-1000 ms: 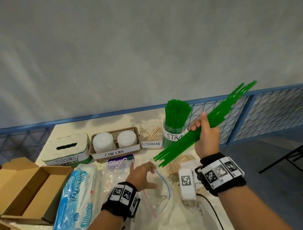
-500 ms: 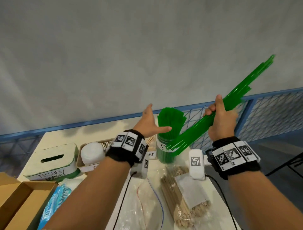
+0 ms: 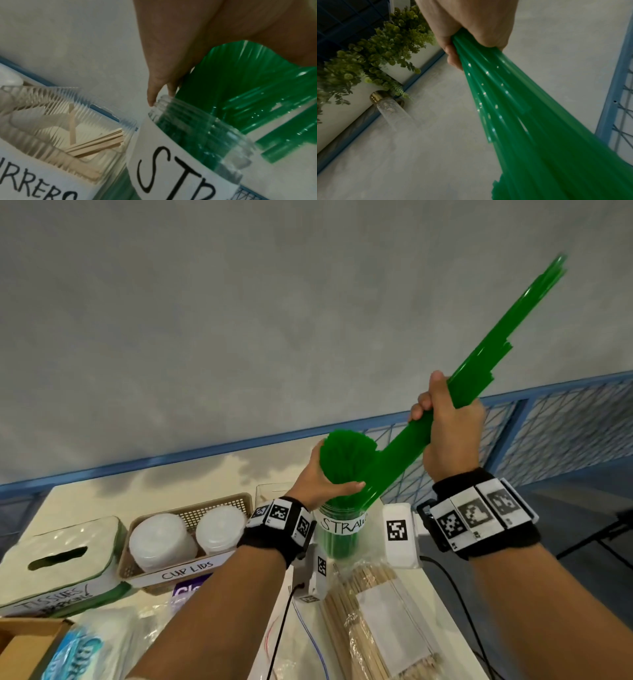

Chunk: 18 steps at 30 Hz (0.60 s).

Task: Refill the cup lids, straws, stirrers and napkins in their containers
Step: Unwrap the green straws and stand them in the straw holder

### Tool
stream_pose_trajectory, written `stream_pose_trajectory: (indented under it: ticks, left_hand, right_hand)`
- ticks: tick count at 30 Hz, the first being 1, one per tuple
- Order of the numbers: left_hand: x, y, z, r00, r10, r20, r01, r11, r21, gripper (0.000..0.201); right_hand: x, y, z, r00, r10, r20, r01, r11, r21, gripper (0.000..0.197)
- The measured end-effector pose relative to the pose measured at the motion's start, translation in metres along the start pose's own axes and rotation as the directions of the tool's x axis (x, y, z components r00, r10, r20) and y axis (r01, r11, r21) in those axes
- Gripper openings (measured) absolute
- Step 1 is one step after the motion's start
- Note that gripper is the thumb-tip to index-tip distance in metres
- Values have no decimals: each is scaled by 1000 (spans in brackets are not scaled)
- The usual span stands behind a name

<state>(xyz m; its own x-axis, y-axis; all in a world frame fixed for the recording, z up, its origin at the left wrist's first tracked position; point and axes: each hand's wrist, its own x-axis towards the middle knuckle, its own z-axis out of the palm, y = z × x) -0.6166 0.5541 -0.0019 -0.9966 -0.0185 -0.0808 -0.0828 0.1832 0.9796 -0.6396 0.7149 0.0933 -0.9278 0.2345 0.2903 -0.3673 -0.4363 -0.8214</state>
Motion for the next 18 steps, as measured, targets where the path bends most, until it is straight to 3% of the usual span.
stream_pose_trajectory:
  ticks: [3, 10, 18]
  left_hand:
    - [10, -5, -3, 999, -20, 27, 23, 995, -99, 103]
    - [10, -8, -4, 996, -85, 23, 86, 996, -27, 50]
    - [1, -12, -5, 997, -74, 35, 73, 997, 24, 47]
  right_hand:
    - [2, 4, 9, 999, -26, 39, 27, 999, -28, 24]
    - [2, 12, 26, 978, -120, 173, 144, 981, -131, 17]
    - [6, 16, 36, 973, -224, 53, 230, 951, -205, 13]
